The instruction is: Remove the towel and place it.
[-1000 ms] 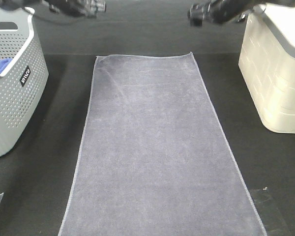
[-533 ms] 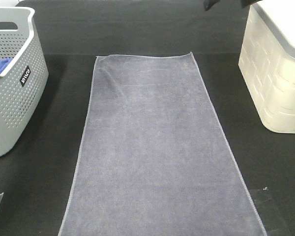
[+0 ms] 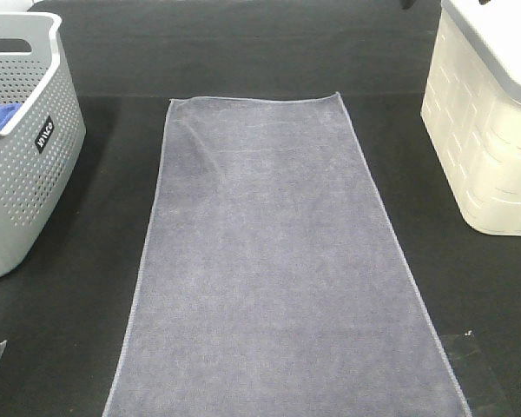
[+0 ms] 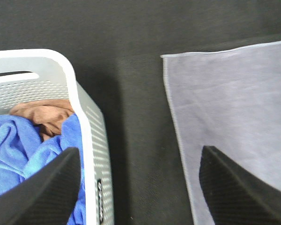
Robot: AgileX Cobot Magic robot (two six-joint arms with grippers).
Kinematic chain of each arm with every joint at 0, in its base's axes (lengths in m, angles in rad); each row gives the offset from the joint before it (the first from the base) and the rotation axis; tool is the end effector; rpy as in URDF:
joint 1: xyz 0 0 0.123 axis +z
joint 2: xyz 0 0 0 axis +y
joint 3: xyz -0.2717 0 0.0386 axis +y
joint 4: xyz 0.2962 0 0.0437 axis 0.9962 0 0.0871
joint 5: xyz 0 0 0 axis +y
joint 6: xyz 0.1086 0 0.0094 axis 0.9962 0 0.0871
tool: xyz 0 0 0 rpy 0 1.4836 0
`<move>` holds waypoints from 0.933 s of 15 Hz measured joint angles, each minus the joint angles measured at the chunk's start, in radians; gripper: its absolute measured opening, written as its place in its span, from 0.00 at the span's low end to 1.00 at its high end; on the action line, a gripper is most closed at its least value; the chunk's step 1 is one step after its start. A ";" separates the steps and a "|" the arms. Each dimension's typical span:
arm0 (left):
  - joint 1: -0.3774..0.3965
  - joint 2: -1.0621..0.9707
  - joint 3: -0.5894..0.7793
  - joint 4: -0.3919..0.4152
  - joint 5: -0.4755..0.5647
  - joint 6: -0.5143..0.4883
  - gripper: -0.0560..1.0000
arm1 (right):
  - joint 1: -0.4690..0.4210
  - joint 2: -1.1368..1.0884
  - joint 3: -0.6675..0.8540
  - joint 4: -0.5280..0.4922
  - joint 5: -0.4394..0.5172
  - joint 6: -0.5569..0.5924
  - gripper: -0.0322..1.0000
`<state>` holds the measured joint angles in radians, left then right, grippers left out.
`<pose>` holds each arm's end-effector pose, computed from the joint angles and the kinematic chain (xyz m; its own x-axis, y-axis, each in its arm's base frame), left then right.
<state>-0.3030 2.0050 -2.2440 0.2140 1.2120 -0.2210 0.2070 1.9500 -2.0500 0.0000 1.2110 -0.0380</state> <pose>0.4788 -0.1270 0.3836 -0.7515 0.0867 -0.6540 0.0634 0.9962 0.0593 0.4731 0.0994 0.3410 -0.8274 -0.2126 -0.5197 -0.2371 0.9713 -0.0198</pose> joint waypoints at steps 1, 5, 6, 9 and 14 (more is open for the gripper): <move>0.000 -0.049 0.049 -0.006 0.000 0.009 0.70 | 0.000 -0.014 0.000 0.014 0.000 0.000 0.88; 0.000 -0.390 0.438 0.006 0.001 0.012 0.70 | 0.000 -0.191 0.110 0.039 0.001 0.000 0.88; 0.000 -0.473 0.536 0.013 0.001 0.012 0.70 | 0.000 -0.251 0.180 0.039 0.001 0.000 0.88; 0.000 -0.748 0.834 0.023 0.003 0.011 0.70 | 0.000 -0.457 0.428 0.039 0.001 0.000 0.88; 0.000 -1.126 1.179 0.016 0.004 0.010 0.70 | 0.000 -0.777 0.857 0.045 0.002 0.000 0.88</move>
<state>-0.3030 0.8790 -1.0650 0.2300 1.2160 -0.2110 0.2070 1.1730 -1.1930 0.0450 1.2130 -0.0380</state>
